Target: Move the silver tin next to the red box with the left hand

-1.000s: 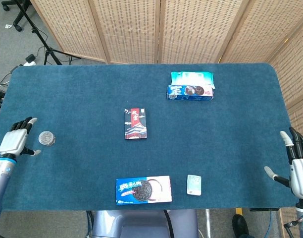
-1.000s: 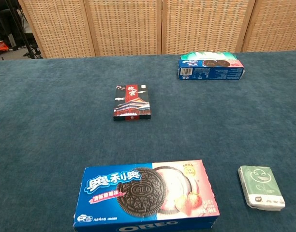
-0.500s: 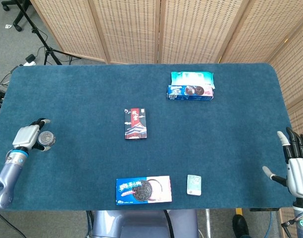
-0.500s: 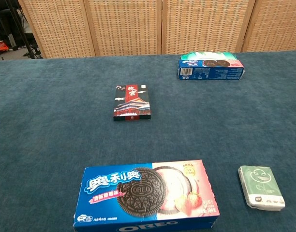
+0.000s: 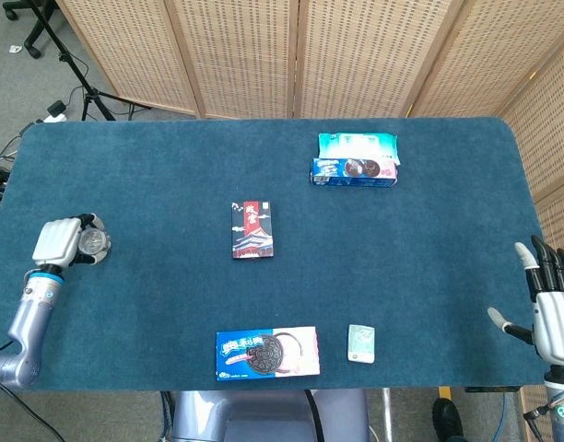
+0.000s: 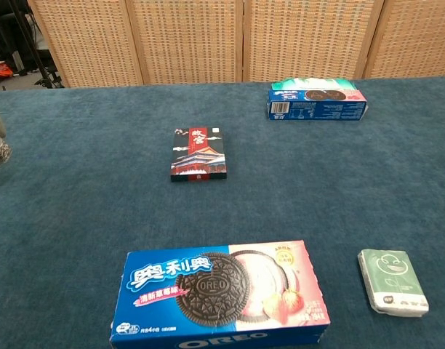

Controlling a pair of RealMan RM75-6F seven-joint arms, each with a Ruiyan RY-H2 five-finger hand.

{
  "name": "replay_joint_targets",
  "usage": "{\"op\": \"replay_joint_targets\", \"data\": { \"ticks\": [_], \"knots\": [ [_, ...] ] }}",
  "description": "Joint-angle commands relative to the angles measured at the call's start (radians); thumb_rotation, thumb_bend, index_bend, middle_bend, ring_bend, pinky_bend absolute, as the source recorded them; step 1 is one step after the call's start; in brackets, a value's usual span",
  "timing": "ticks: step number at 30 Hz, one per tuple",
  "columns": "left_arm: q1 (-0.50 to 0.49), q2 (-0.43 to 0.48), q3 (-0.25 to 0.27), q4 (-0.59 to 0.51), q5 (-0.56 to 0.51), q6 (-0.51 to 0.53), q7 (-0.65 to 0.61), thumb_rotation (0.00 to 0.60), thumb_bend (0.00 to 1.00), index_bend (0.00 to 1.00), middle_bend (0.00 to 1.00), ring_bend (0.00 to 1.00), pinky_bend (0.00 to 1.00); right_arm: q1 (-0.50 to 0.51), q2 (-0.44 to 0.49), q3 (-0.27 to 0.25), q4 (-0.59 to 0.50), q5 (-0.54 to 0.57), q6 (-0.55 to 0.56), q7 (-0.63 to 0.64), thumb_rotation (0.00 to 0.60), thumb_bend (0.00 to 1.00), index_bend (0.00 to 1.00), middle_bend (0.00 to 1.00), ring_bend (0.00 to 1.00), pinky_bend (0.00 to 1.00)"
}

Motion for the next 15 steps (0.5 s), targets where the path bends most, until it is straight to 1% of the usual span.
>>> {"op": "replay_joint_targets", "data": {
  "ticks": [1, 3, 5, 7, 10, 15],
  "knots": [
    [-0.032, 0.027, -0.043, -0.099, 0.035, 0.062, 0.014, 0.600, 0.38, 0.69, 0.60, 0.55, 0.67, 0.001, 0.002, 0.001, 0.000, 0.001, 0.000, 0.004, 0.600, 0.00, 0.00, 0.00, 0.00, 0.00],
    [-0.077, 0.032, -0.073, -0.175, 0.058, 0.070, 0.031, 0.600, 0.38, 0.69, 0.60, 0.55, 0.67, 0.002, 0.003, 0.001, 0.001, 0.000, -0.004, 0.011, 0.600, 0.00, 0.00, 0.00, 0.00, 0.00],
    [-0.102, 0.027, -0.088, -0.202, 0.044, 0.064, 0.078, 0.600, 0.38, 0.69, 0.60, 0.55, 0.67, 0.003, 0.004, 0.002, 0.003, 0.002, -0.005, 0.016, 0.600, 0.00, 0.00, 0.00, 0.00, 0.00],
    [-0.137, 0.011, -0.105, -0.230, 0.010, 0.045, 0.151, 0.600, 0.37, 0.69, 0.60, 0.55, 0.67, 0.004, 0.005, 0.005, 0.005, 0.007, -0.006, 0.022, 0.600, 0.00, 0.00, 0.00, 0.00, 0.00],
    [-0.198, -0.018, -0.121, -0.273, -0.097, -0.027, 0.277, 0.600, 0.36, 0.69, 0.60, 0.55, 0.67, 0.005, 0.011, 0.010, 0.009, 0.018, -0.011, 0.042, 0.600, 0.00, 0.00, 0.00, 0.00, 0.00],
    [-0.275, -0.100, -0.132, -0.226, -0.263, -0.061, 0.447, 0.600, 0.36, 0.69, 0.60, 0.55, 0.67, 0.008, 0.021, 0.020, 0.017, 0.043, -0.024, 0.074, 0.600, 0.00, 0.00, 0.00, 0.00, 0.00]
  ]
}}
